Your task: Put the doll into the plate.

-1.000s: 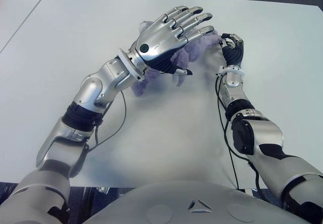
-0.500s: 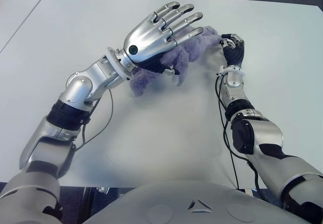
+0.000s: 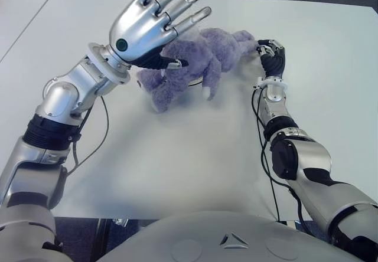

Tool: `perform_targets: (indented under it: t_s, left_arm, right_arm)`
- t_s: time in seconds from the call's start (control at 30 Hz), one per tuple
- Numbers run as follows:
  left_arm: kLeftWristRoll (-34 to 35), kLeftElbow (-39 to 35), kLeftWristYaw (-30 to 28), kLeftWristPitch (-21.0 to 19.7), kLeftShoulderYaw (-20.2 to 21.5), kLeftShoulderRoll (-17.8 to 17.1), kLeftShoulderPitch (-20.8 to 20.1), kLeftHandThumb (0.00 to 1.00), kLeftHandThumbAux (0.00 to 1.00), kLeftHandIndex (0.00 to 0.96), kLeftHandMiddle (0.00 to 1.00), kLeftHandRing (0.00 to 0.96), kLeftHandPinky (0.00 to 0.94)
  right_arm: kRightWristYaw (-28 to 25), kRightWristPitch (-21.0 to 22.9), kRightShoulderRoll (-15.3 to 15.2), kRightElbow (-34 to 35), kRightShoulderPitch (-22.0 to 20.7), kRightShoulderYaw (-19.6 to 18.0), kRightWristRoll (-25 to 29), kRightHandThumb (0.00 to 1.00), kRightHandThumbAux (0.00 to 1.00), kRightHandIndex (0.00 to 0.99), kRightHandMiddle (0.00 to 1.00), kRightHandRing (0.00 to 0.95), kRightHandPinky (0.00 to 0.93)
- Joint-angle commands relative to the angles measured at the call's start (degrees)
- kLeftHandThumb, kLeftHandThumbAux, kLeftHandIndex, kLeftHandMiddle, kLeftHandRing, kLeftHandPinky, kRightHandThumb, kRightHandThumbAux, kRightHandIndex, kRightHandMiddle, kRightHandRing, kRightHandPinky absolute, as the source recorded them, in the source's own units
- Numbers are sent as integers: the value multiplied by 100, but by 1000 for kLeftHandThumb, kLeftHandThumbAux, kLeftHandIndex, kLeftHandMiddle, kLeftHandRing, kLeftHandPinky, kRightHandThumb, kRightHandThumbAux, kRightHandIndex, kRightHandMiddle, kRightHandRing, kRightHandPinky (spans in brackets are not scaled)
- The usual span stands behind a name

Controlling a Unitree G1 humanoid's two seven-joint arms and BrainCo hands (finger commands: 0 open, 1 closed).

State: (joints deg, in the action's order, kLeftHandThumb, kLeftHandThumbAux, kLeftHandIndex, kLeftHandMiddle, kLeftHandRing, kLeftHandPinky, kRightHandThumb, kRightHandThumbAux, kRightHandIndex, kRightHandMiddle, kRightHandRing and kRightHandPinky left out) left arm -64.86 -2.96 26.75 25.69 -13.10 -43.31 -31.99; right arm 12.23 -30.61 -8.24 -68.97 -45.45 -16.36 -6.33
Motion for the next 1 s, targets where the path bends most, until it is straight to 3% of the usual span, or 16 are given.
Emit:
perform_targets:
  t_s: [0.03, 0.07, 0.13, 0.23, 1.0]
  left_arm:
    - [-587, 277, 346, -337, -67, -138, 397, 83, 476, 0, 0, 0, 0]
    - [-662, 292, 346, -400, -80, -173, 430, 80, 476, 0, 0, 0, 0]
    - [-734, 302, 345, -466, -95, -214, 461, 55, 476, 0, 0, 0, 0]
    - [-820, 342, 346, -538, -117, -277, 511, 37, 476, 0, 0, 0, 0]
    - [-613, 1491, 430, -738, -286, -418, 925, 54, 435, 2, 0, 0, 0]
  right_arm:
    - [-172, 773, 486, -898, 1440, -142, 217, 717, 738, 399, 278, 307, 116]
    - [-178, 773, 490, -898, 1439, -157, 223, 717, 738, 399, 276, 309, 116]
    - [-185, 773, 495, -898, 1440, -178, 224, 842, 811, 268, 257, 325, 117]
    - [-197, 769, 497, -897, 1439, -204, 228, 914, 839, 206, 245, 339, 117]
    - [-218, 731, 489, -891, 1459, -289, 204, 999, 842, 179, 234, 379, 127]
